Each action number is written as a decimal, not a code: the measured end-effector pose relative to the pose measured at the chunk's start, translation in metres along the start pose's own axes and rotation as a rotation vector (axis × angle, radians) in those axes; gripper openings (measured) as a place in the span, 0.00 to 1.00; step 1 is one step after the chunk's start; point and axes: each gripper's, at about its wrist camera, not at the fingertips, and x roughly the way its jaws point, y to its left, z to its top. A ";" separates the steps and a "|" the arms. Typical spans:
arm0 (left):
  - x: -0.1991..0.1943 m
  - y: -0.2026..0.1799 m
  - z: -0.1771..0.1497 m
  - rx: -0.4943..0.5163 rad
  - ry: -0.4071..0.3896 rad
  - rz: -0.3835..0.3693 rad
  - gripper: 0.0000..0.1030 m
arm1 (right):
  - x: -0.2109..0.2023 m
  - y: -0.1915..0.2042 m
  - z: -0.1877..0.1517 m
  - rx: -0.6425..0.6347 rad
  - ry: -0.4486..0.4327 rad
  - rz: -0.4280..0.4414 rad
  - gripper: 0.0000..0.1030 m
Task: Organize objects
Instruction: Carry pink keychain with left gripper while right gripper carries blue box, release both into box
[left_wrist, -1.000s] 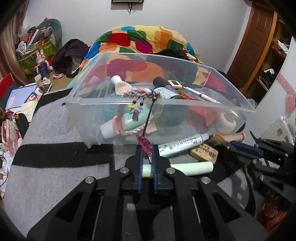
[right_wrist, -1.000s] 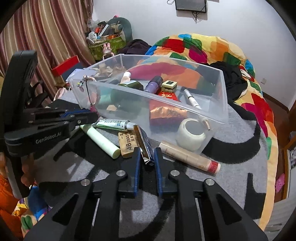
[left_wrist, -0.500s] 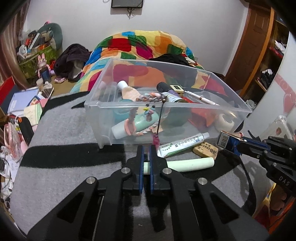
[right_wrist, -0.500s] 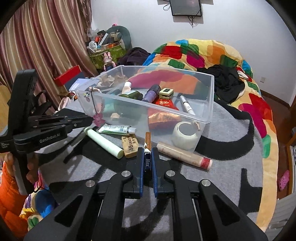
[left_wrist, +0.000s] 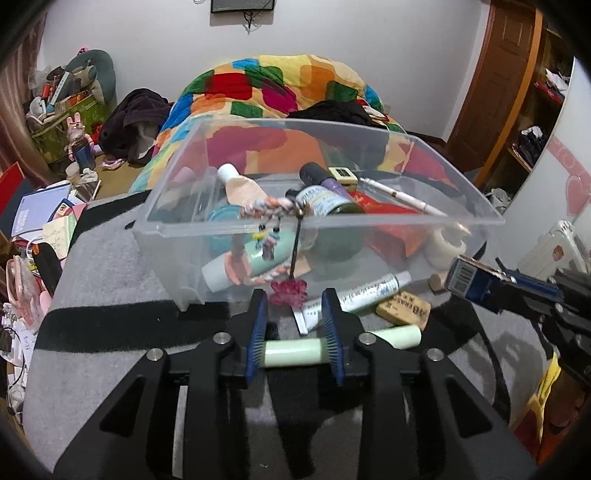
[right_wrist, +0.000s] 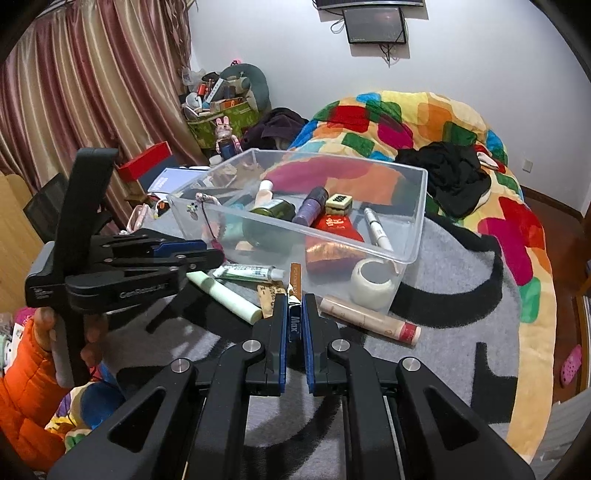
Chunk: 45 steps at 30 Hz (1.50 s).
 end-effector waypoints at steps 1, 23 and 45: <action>0.001 0.000 0.001 -0.004 0.000 0.001 0.30 | -0.001 0.001 0.001 -0.003 -0.003 0.002 0.07; -0.031 -0.004 0.003 -0.007 -0.090 -0.089 0.17 | -0.019 0.008 0.036 -0.019 -0.112 -0.008 0.07; -0.004 -0.023 0.065 0.001 -0.067 -0.193 0.17 | 0.051 -0.026 0.063 0.068 0.007 -0.091 0.07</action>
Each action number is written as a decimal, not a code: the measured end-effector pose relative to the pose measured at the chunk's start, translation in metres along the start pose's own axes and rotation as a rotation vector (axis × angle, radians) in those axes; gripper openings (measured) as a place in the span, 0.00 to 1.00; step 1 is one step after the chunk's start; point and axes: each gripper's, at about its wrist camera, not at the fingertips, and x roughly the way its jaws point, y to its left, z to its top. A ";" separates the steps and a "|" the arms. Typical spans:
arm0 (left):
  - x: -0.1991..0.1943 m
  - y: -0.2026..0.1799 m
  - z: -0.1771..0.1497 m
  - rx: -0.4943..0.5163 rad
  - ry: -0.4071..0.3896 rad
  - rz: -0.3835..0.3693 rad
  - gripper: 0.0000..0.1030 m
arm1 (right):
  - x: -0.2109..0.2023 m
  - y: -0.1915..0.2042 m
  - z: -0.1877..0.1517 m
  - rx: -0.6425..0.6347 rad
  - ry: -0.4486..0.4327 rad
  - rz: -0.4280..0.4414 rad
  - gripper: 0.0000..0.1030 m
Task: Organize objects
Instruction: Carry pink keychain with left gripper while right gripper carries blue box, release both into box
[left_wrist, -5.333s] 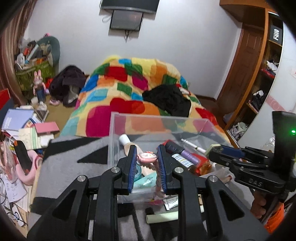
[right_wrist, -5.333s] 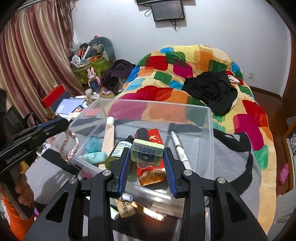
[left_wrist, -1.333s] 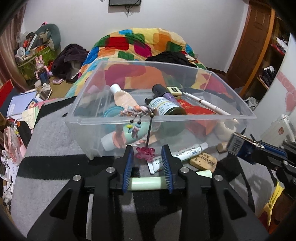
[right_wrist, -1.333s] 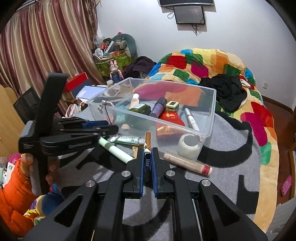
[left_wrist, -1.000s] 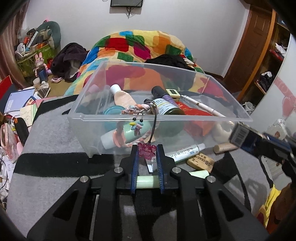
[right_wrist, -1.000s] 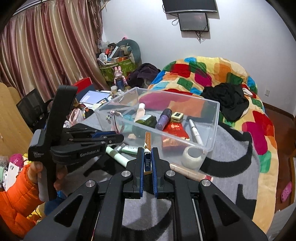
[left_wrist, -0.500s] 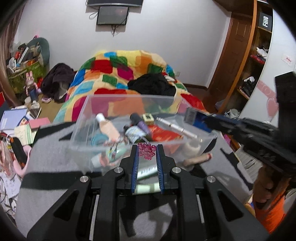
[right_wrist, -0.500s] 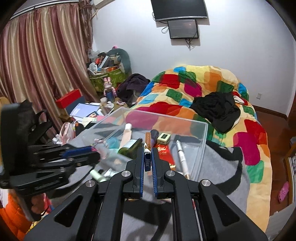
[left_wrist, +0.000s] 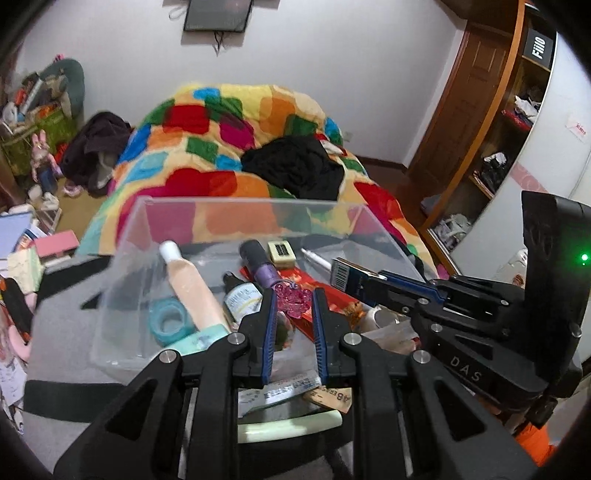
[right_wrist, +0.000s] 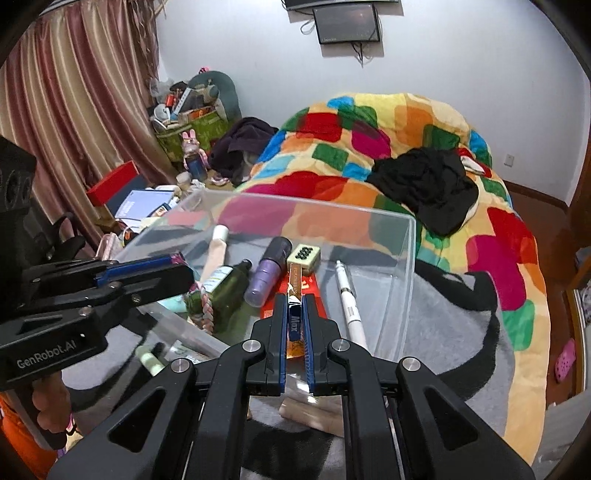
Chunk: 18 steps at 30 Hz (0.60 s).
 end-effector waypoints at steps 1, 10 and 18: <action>0.003 0.000 -0.001 -0.002 0.014 -0.011 0.17 | 0.000 0.000 0.000 0.000 0.000 0.000 0.07; -0.009 -0.004 -0.005 0.019 0.001 -0.023 0.33 | -0.004 0.006 -0.002 -0.039 0.006 -0.023 0.19; -0.044 0.004 -0.009 0.041 -0.067 0.003 0.53 | -0.031 0.002 -0.009 -0.042 -0.040 -0.033 0.31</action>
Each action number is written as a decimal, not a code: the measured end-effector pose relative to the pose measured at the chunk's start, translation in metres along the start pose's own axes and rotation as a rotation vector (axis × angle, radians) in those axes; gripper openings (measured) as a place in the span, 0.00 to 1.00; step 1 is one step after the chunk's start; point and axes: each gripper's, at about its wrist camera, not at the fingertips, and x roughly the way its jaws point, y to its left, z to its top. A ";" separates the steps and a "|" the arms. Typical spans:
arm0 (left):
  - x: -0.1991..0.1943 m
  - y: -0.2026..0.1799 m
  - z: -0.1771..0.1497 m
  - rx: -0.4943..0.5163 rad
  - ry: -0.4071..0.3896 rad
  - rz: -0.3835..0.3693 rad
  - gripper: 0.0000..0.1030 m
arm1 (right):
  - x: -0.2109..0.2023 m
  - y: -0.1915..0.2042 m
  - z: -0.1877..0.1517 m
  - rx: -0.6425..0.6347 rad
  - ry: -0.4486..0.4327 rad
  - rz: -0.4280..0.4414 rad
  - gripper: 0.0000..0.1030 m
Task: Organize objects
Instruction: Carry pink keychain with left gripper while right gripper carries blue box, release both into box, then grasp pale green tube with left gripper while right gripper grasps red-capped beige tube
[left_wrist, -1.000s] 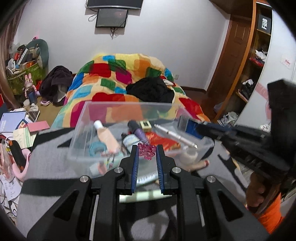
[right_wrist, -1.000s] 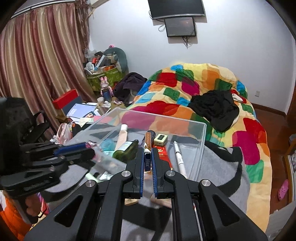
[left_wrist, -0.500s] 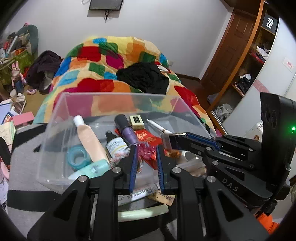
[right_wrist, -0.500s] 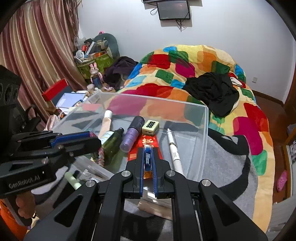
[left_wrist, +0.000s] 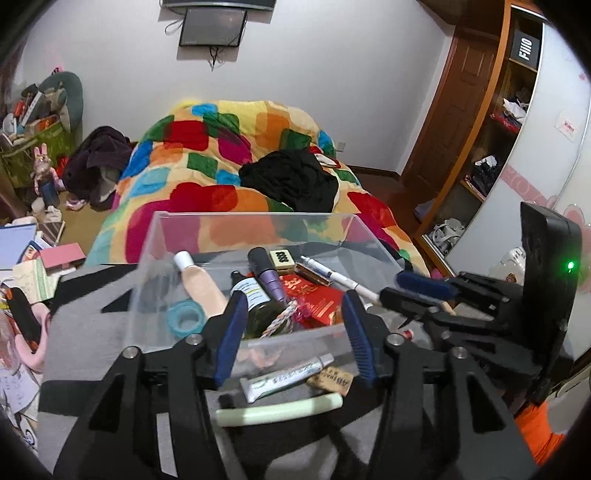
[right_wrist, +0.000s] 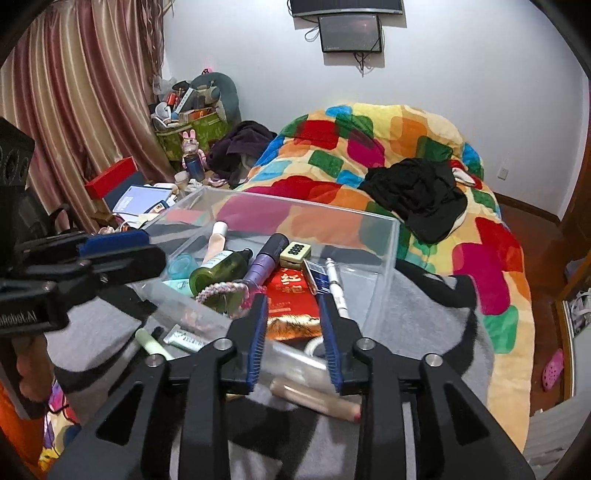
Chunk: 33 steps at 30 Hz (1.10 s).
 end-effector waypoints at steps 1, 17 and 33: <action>-0.002 0.001 -0.003 0.009 0.002 0.003 0.55 | -0.005 -0.002 -0.003 -0.001 -0.006 -0.004 0.35; 0.040 0.002 -0.055 0.099 0.224 -0.020 0.71 | 0.007 -0.023 -0.053 -0.048 0.145 -0.007 0.50; 0.027 -0.002 -0.085 0.133 0.296 -0.104 0.71 | 0.004 -0.003 -0.066 -0.157 0.195 0.064 0.49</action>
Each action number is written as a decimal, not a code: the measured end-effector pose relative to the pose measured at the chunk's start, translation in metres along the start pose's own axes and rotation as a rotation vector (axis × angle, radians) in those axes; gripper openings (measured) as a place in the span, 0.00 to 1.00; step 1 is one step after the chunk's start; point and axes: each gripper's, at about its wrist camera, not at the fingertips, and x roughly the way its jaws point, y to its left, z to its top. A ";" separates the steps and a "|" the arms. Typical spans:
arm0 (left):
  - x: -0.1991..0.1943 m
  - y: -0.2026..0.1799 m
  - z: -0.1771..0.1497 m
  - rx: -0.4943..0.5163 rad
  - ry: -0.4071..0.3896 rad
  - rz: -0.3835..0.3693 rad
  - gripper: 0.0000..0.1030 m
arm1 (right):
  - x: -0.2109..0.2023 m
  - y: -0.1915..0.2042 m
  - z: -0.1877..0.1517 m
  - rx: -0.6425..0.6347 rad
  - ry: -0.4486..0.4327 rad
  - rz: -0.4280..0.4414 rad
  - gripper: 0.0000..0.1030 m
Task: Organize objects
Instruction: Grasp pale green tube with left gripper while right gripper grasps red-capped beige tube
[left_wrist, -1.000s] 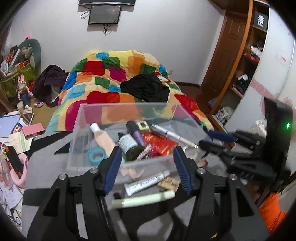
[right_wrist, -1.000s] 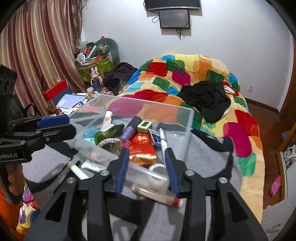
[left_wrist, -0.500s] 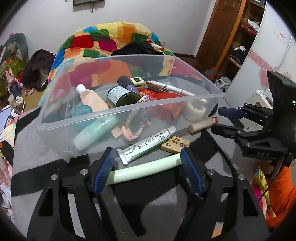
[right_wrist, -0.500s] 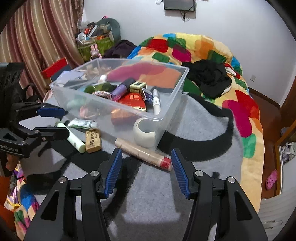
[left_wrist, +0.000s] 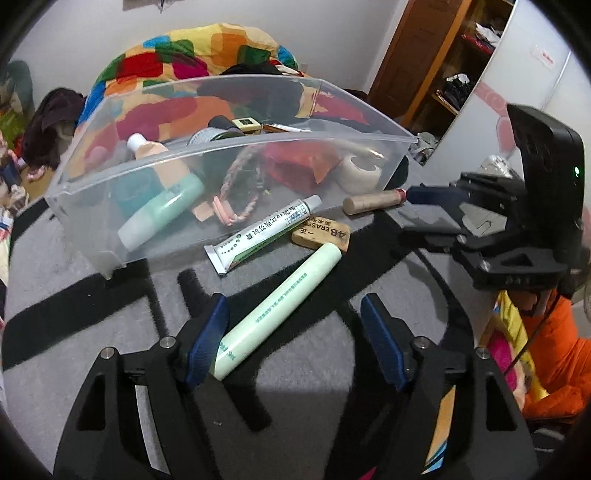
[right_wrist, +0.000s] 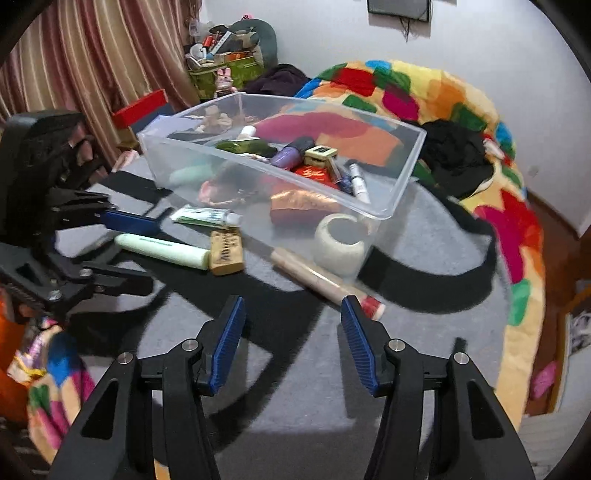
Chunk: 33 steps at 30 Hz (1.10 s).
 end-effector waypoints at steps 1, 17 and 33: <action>0.000 -0.001 0.001 0.006 -0.002 0.009 0.71 | 0.002 -0.001 0.002 0.005 0.003 -0.014 0.49; 0.005 -0.013 -0.002 0.037 -0.024 0.055 0.28 | 0.017 -0.015 0.004 0.035 0.068 0.045 0.24; 0.008 -0.029 -0.013 0.064 -0.099 0.134 0.23 | 0.017 0.023 0.002 0.006 0.020 0.027 0.14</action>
